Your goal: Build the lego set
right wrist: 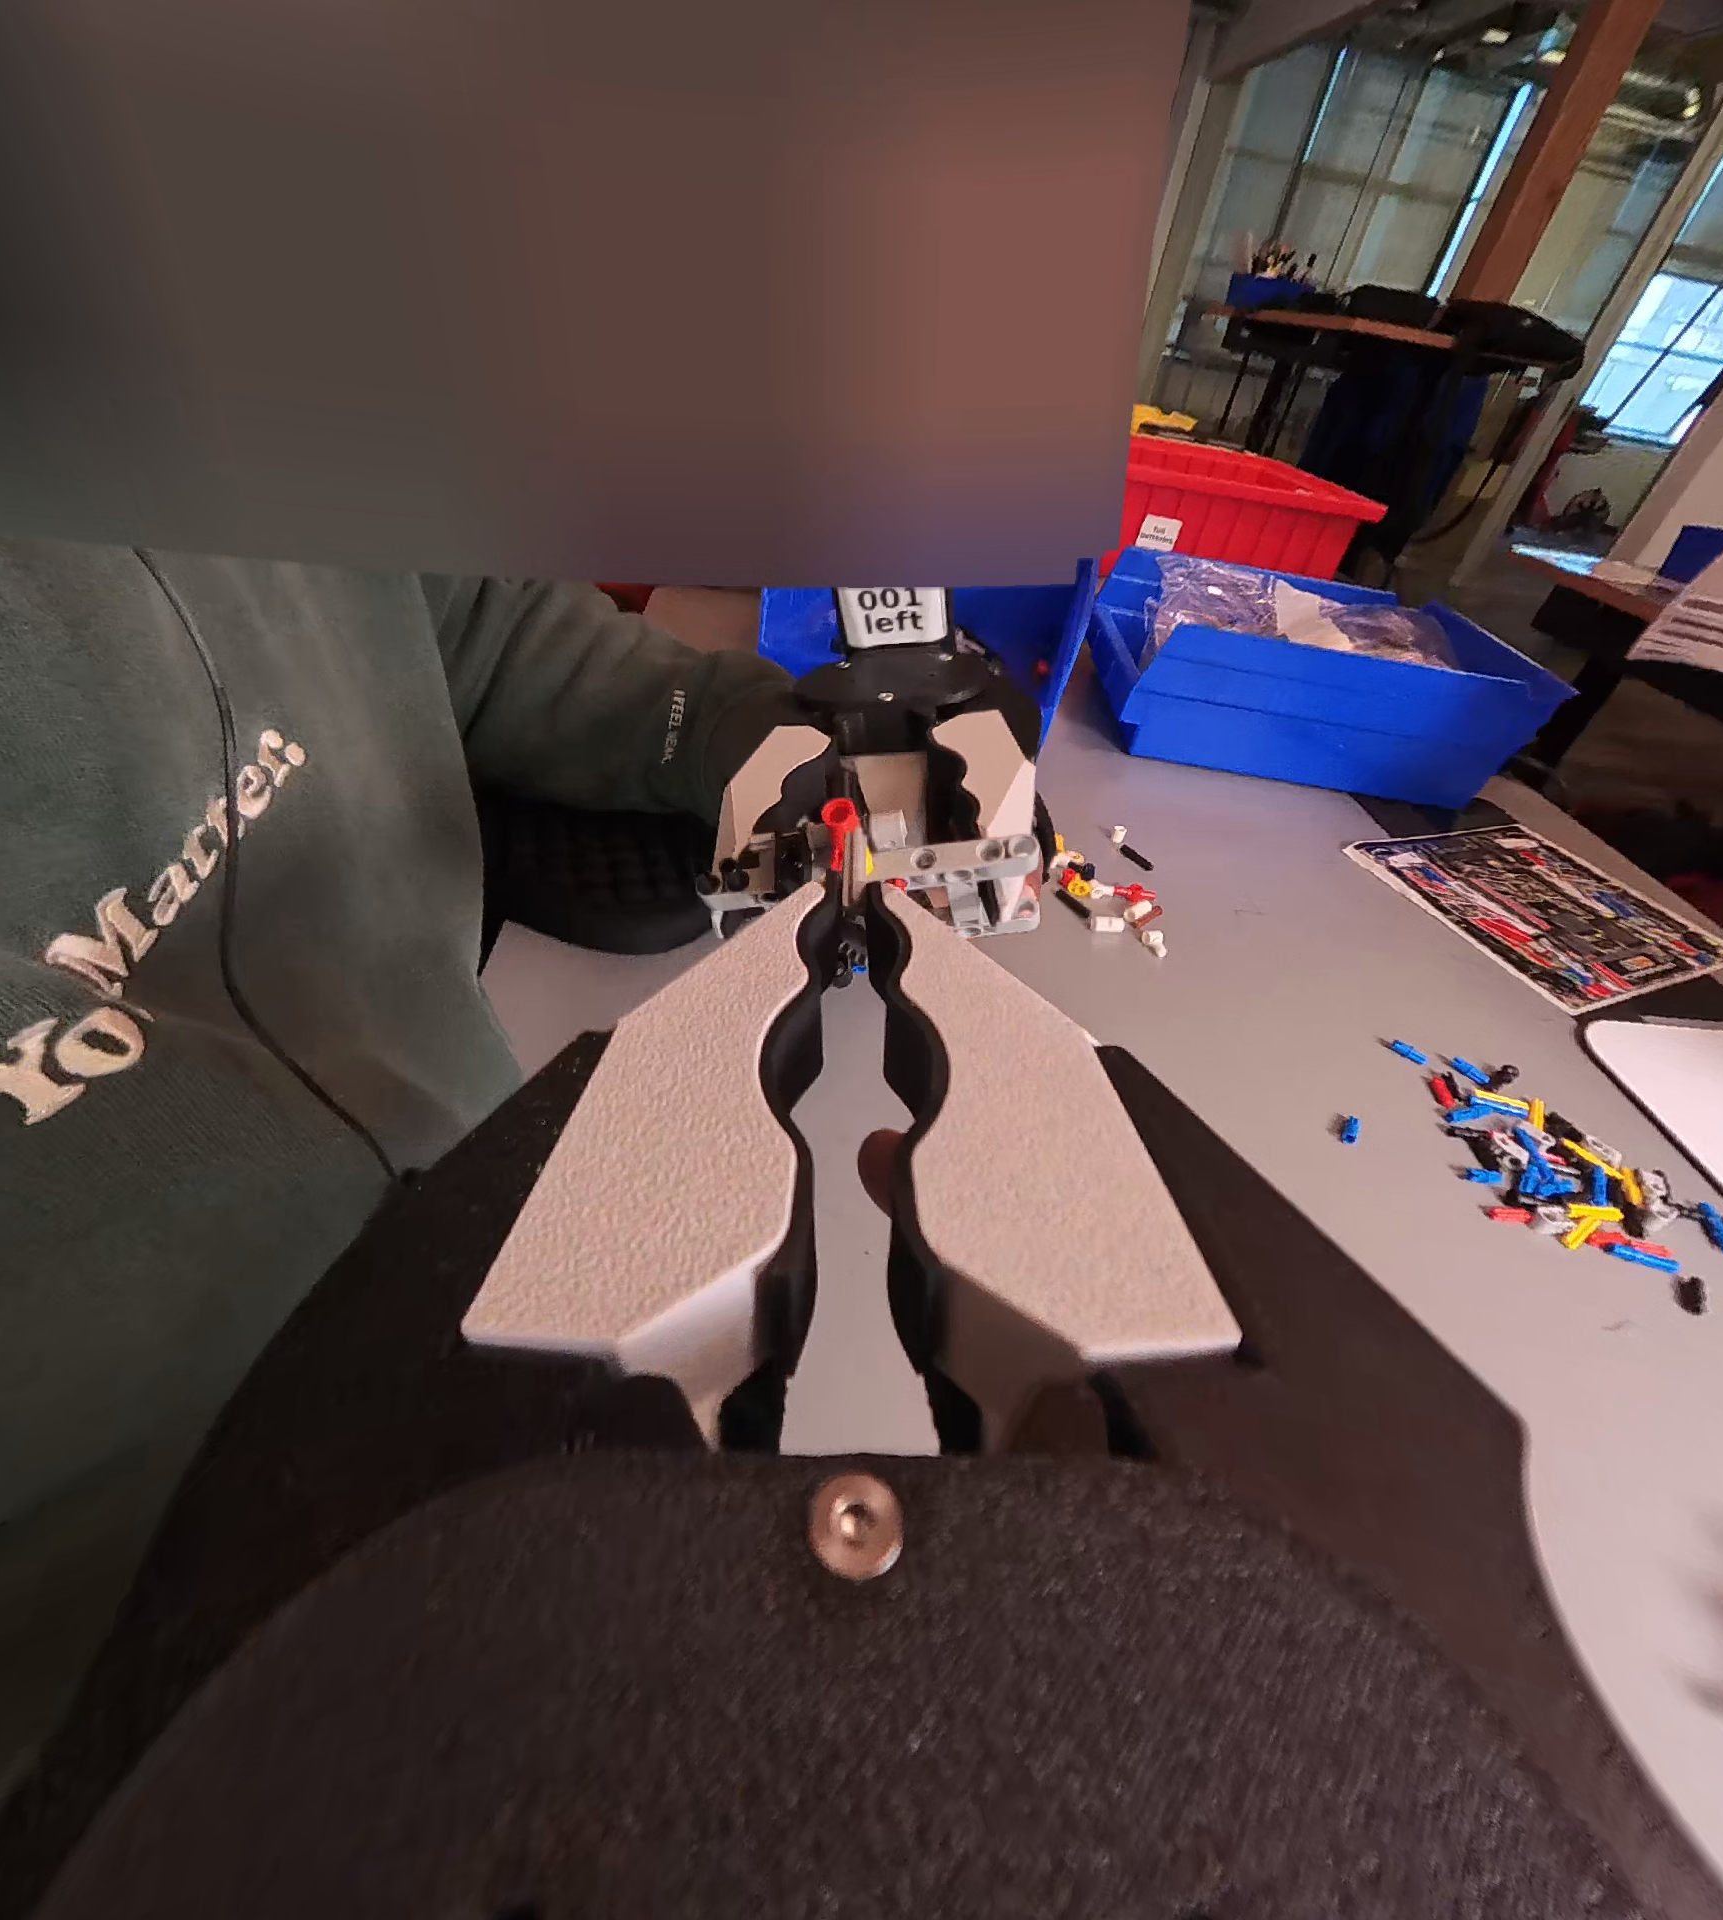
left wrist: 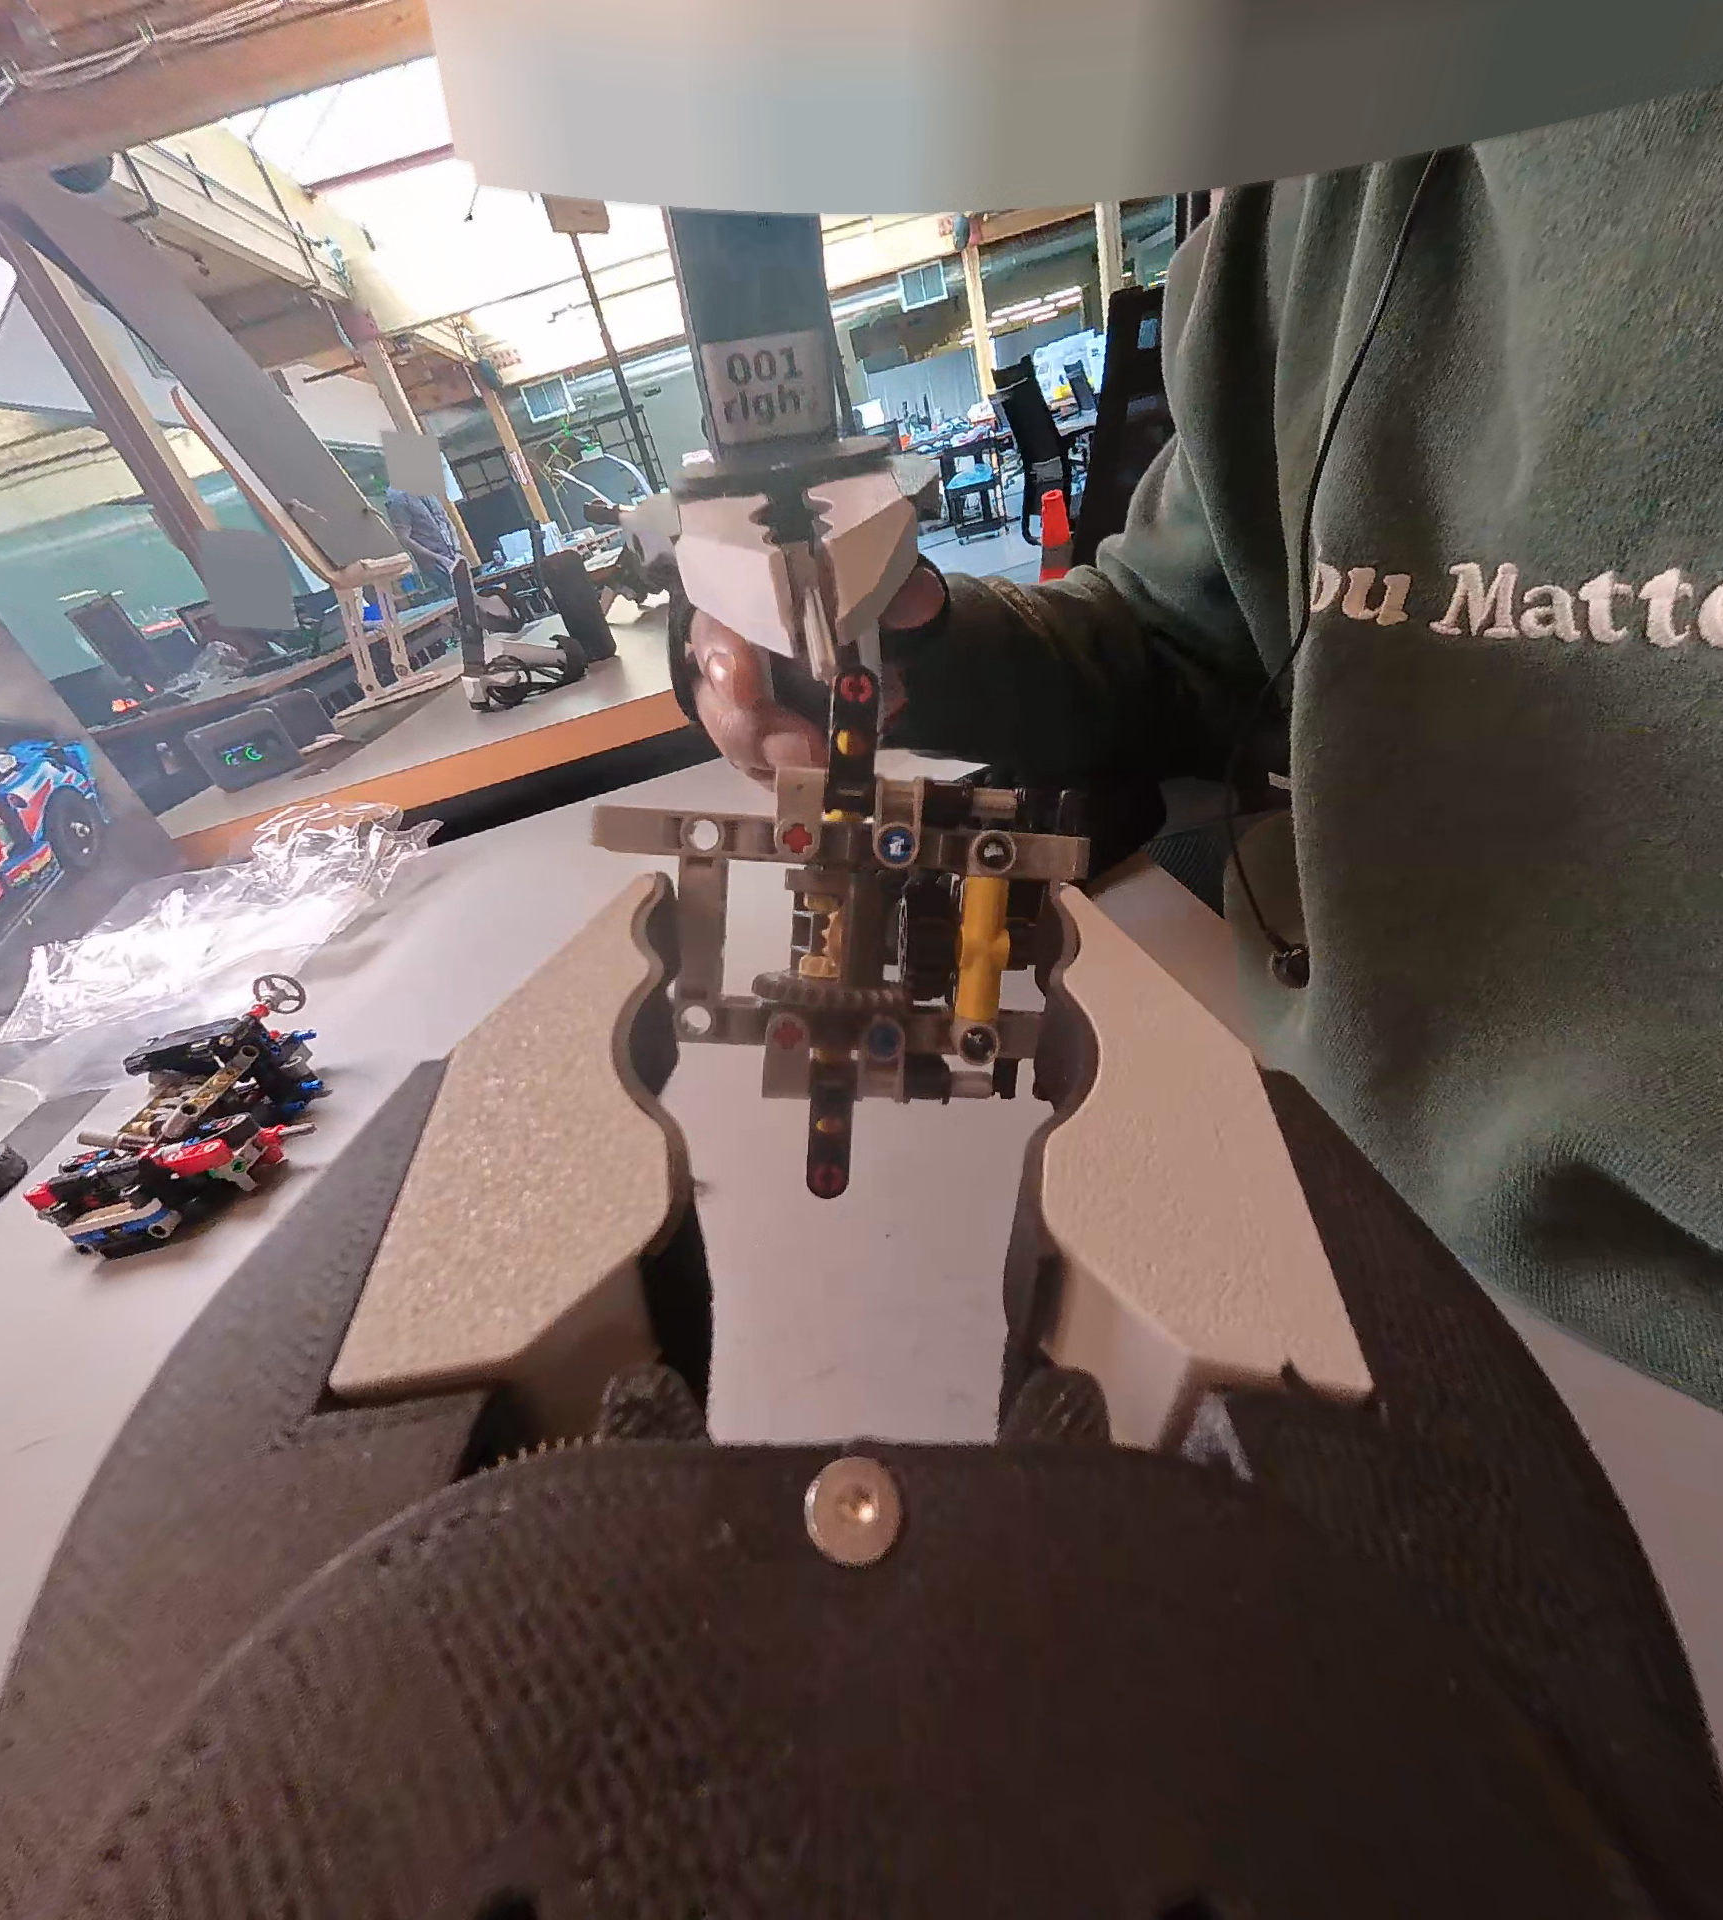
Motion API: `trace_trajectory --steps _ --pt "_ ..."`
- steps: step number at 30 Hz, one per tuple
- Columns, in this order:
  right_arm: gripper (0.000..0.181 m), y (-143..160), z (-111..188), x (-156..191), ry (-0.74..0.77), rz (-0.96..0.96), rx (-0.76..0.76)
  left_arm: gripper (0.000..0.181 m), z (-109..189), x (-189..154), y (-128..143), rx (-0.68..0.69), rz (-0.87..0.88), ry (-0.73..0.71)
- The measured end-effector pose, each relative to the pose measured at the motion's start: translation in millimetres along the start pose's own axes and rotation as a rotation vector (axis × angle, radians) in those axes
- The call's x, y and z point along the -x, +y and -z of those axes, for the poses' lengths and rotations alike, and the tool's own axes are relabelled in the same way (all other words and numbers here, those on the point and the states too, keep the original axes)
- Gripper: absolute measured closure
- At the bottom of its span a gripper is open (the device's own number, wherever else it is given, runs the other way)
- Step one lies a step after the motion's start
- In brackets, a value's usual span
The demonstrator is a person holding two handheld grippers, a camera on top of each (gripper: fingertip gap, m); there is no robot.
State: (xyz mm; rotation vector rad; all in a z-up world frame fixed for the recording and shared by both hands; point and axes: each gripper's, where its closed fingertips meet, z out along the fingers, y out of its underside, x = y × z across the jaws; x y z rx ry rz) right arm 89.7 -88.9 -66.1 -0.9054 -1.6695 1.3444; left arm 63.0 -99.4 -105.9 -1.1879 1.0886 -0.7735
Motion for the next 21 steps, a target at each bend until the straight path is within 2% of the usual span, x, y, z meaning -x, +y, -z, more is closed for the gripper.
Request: trace_trajectory --steps 8,21 --pt "0.178 -1.1 -10.1 3.8 -0.058 0.093 0.137 0.114 3.4 -2.0 1.9 0.009 0.001 0.010" --pt "0.178 -3.0 -13.7 7.6 -0.068 0.160 0.215 0.114 3.0 -6.0 3.8 0.028 -0.008 0.024"
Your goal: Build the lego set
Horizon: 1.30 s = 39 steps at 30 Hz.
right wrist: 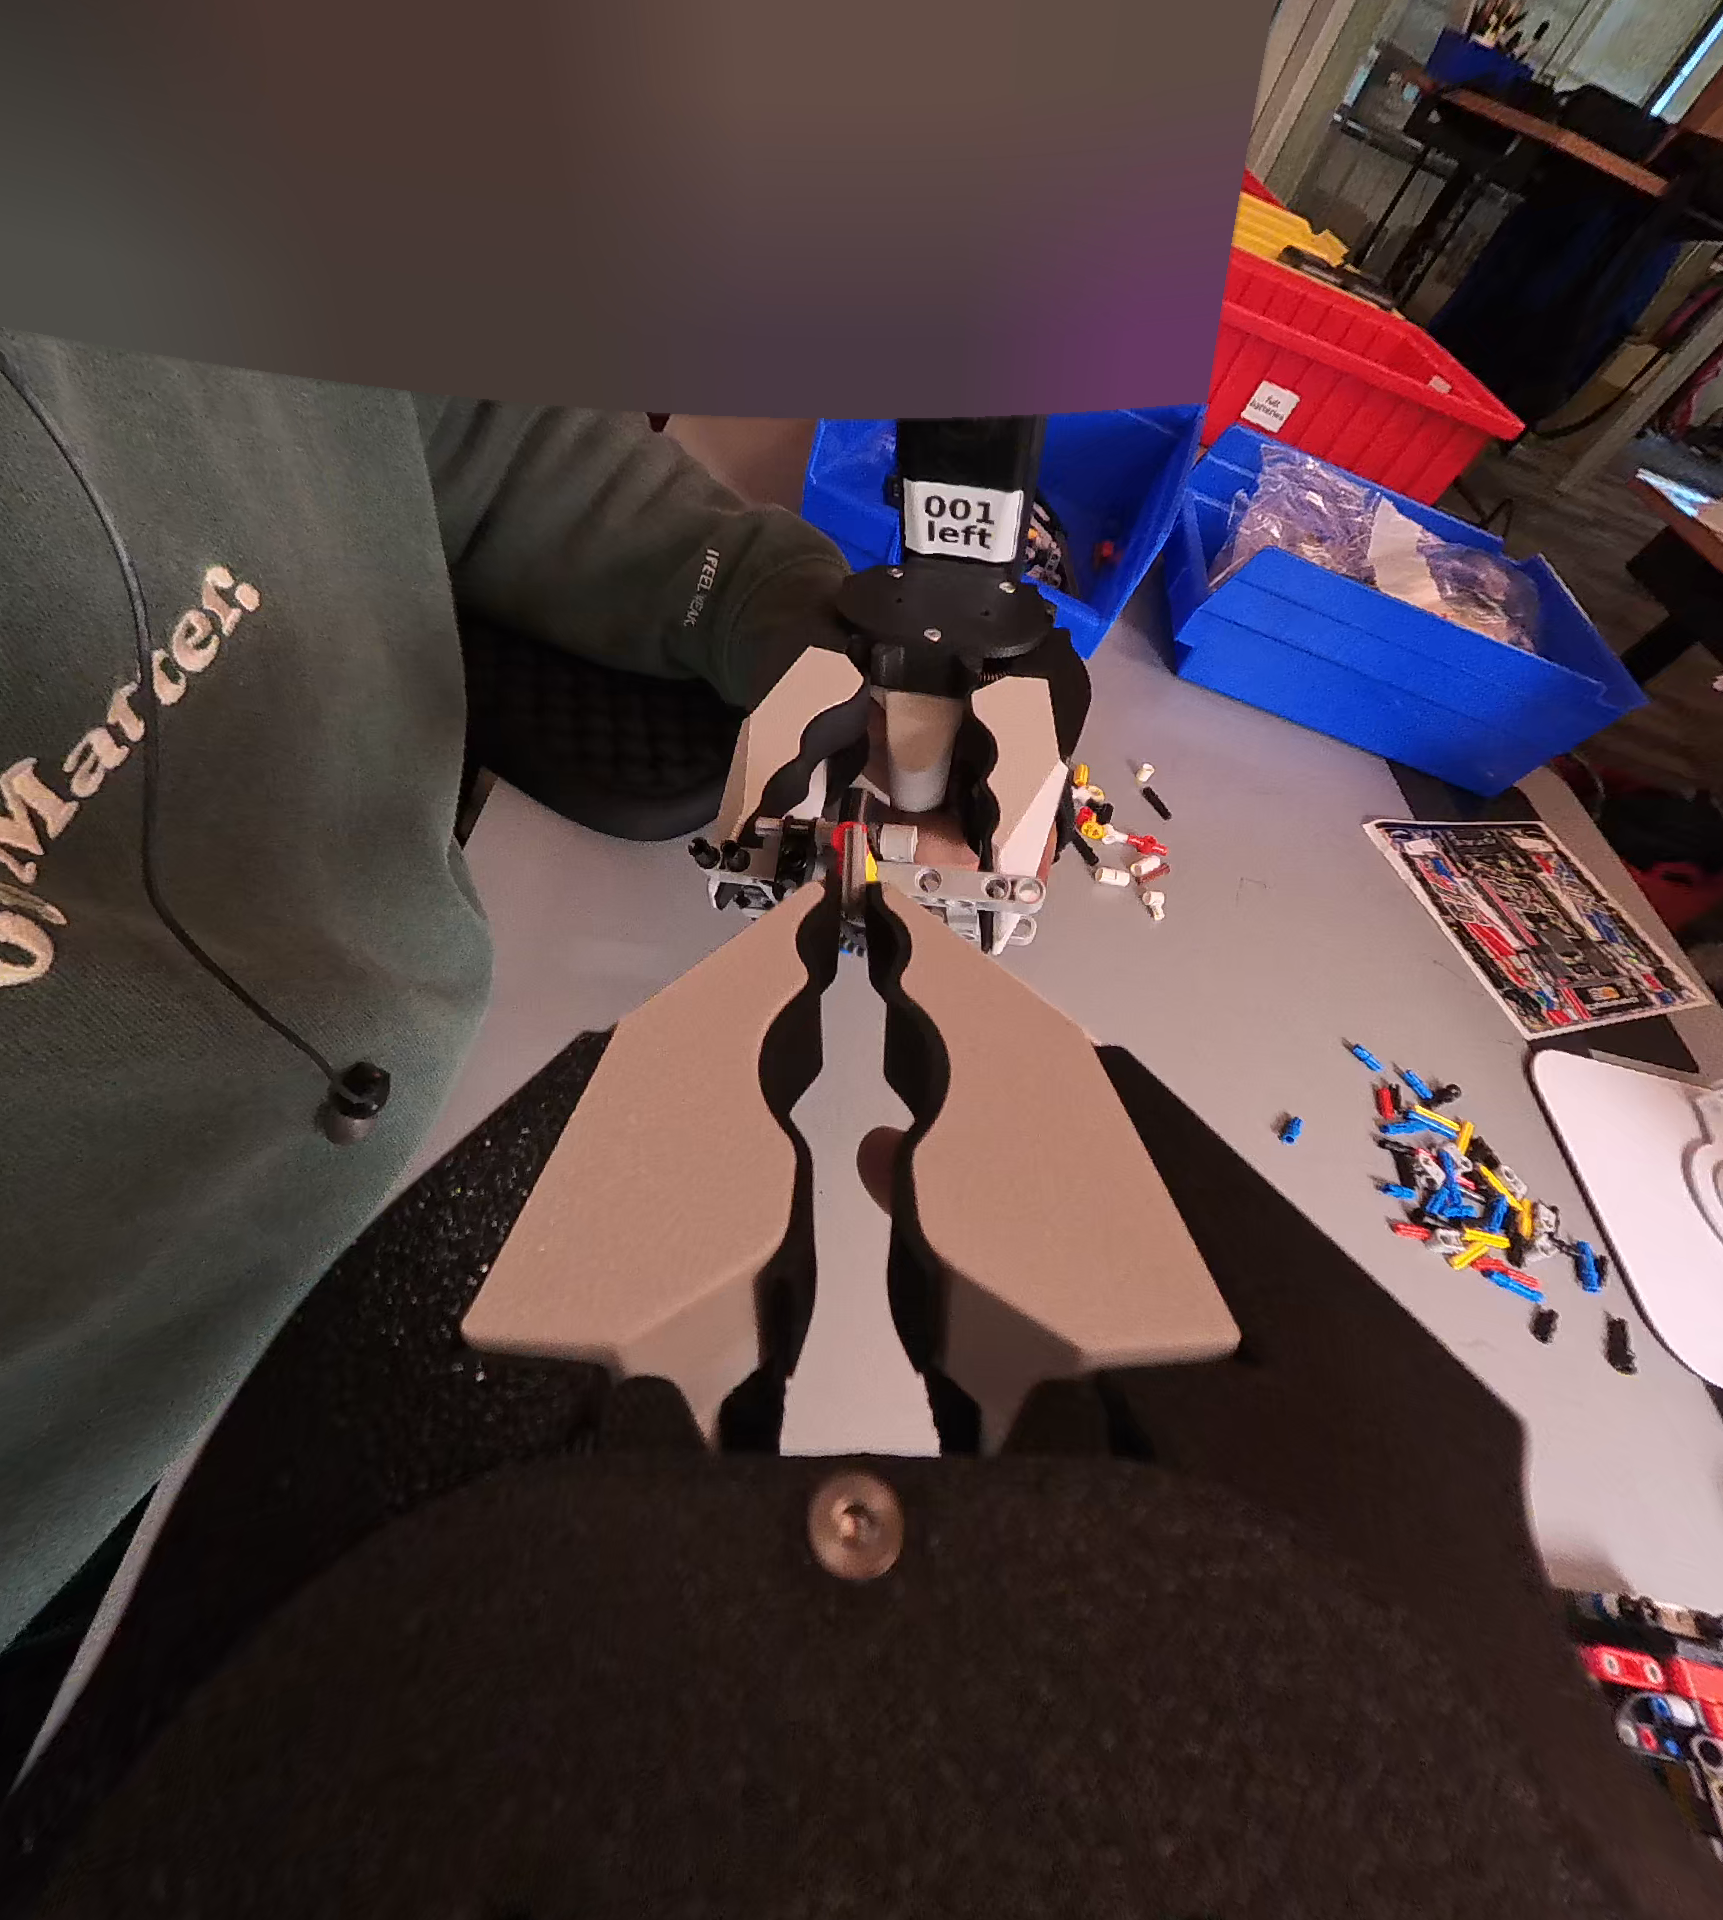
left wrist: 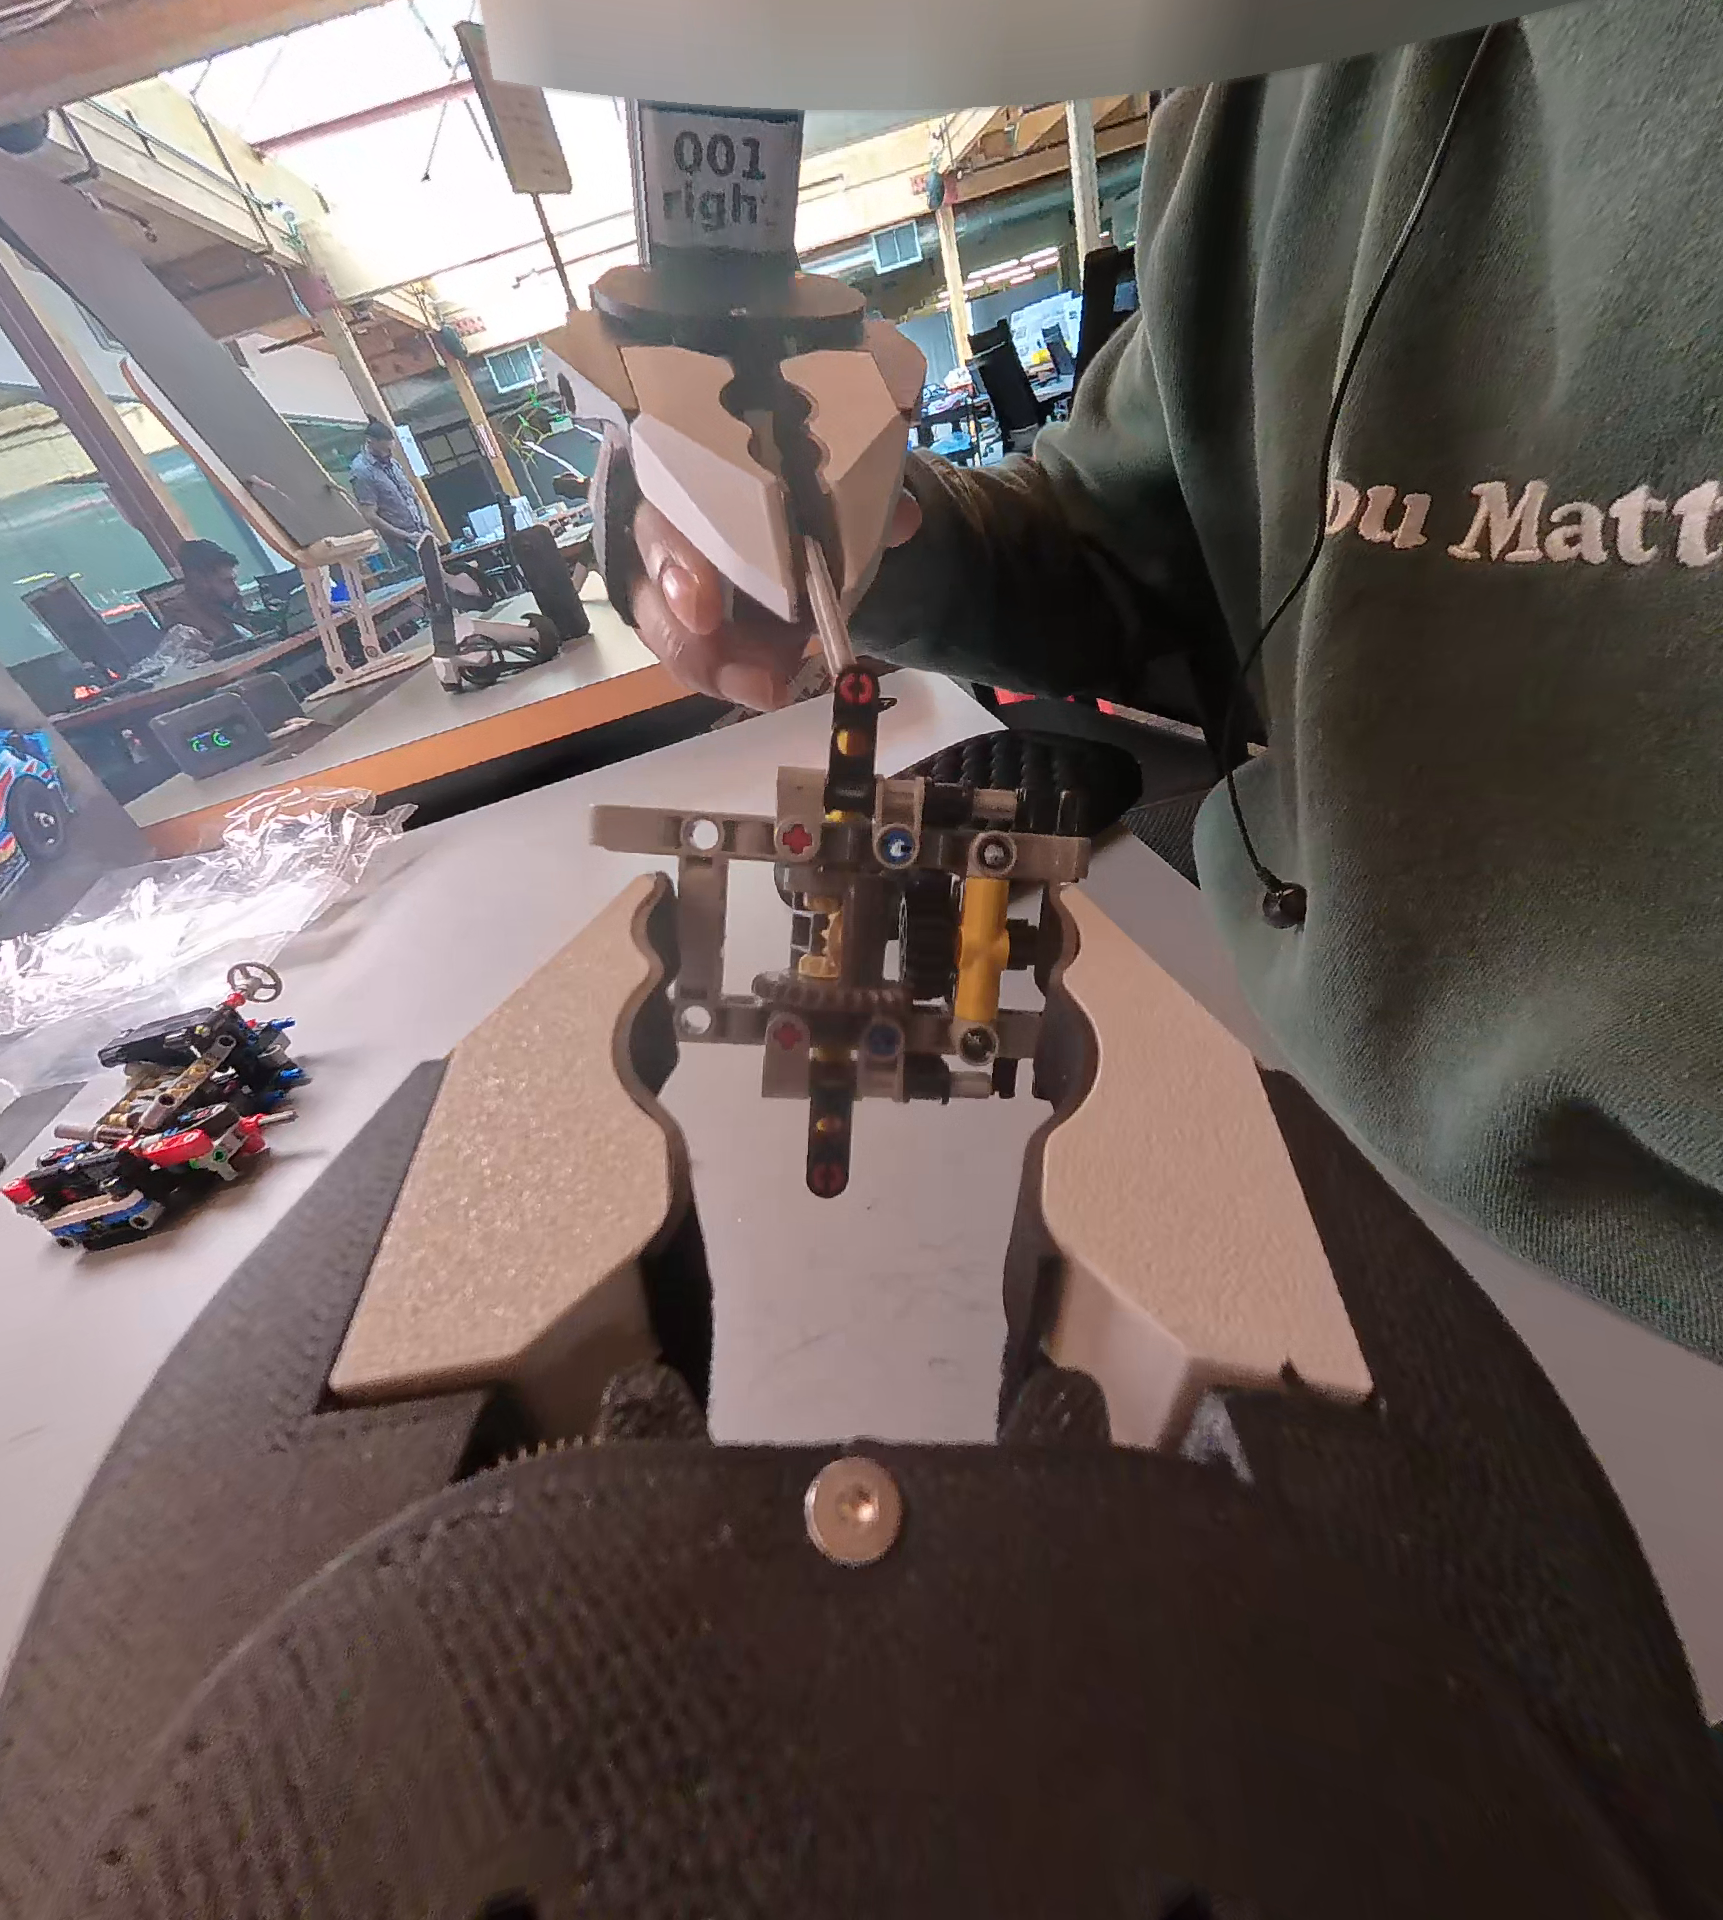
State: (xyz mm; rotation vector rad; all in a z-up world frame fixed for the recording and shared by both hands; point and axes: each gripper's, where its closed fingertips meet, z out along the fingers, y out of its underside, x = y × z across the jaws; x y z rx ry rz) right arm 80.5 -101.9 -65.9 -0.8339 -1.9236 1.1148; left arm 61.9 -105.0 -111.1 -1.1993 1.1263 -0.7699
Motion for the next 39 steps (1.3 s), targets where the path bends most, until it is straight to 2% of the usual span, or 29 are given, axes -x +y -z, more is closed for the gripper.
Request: trace_trajectory --steps 21,30,39 --pt "0.178 4.1 -2.5 6.3 -0.034 0.136 0.155 0.114 -1.4 -4.9 3.8 0.022 0.024 0.033" --pt "0.178 29.9 -5.9 5.2 -0.103 0.251 0.366 0.114 -5.8 -14.1 31.0 0.199 0.348 0.140" --pt "0.178 59.7 -10.2 9.2 -0.156 0.231 0.460 0.114 -12.9 -22.5 59.2 0.335 0.577 0.193"
